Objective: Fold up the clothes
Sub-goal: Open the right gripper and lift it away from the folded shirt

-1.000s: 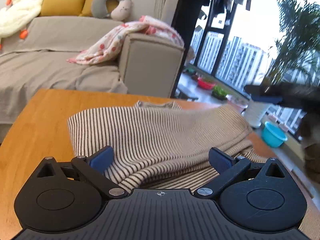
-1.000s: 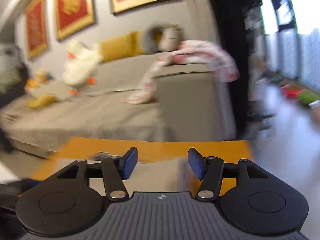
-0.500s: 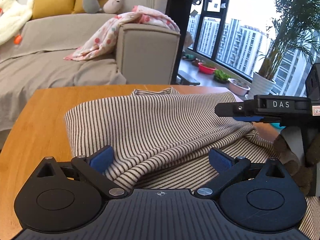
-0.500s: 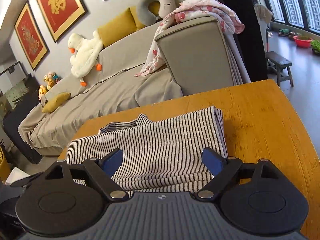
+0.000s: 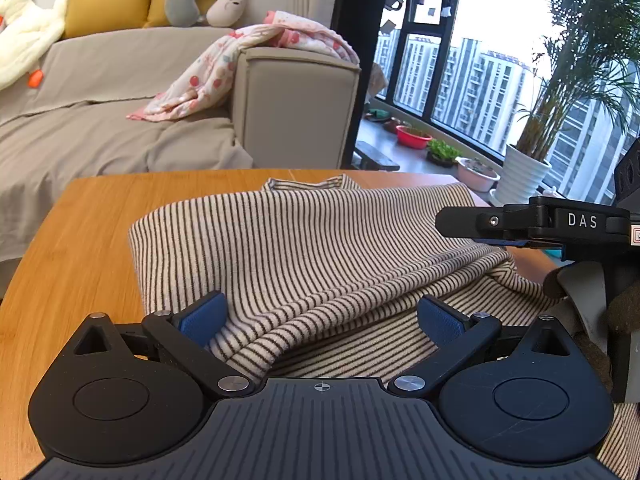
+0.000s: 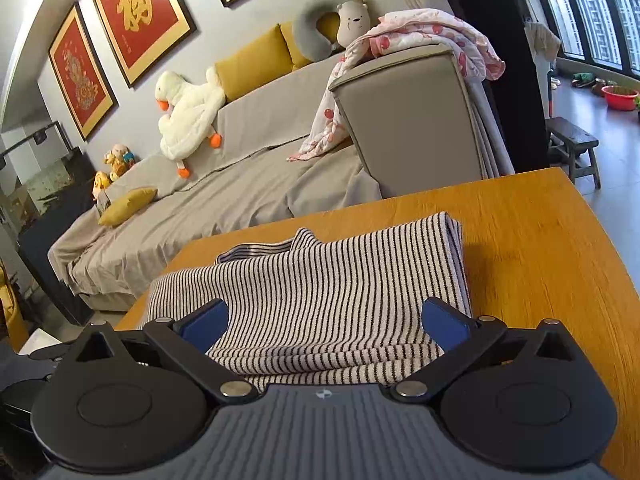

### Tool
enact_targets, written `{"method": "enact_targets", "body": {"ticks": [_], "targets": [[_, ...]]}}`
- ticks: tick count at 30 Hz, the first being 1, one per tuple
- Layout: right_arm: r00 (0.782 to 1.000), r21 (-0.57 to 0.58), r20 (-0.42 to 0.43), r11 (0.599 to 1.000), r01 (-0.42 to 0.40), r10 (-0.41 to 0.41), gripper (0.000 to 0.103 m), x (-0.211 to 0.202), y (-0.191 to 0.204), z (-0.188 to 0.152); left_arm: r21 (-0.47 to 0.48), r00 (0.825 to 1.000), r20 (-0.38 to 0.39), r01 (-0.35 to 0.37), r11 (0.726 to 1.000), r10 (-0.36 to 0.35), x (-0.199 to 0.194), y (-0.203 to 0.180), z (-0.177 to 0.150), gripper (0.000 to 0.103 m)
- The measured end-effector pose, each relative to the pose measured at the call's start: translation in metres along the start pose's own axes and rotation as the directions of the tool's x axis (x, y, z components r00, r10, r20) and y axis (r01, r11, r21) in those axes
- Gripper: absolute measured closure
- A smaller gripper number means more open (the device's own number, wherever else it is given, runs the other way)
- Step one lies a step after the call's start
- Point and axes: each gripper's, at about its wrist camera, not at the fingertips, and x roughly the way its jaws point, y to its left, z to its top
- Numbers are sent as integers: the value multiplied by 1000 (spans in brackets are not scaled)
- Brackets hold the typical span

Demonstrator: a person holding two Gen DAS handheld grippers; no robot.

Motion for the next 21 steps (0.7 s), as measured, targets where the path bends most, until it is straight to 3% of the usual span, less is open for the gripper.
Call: {"method": "enact_targets", "body": {"ticks": [10,13,15,17,19,21], "targets": [[996,-98,-88,995,3,-11,0,2,12,5,-47,992,-38,117,992,-119,-21,16,4,0],[999,-136,-31,991,6,-10,1,-16,14,20,-108,990,1,139,984,-140,-39,34,24,0],[998,-212,46,975,60,-51,15,-26,17,34,-177,995,16,100,979,-98,-42,52,39,0],[994,-241,29,964,113,-109,51,-15,13,46,-250,998,-27,44,967,-53,-28,69,47,0],[985,-276,2,947,167,-173,60,-3,8,55,-258,997,-79,-35,966,15,-11,80,49,6],[961,-338,-73,913,229,-268,60,19,-1,48,-212,983,-147,-138,968,108,3,87,45,18]]}}
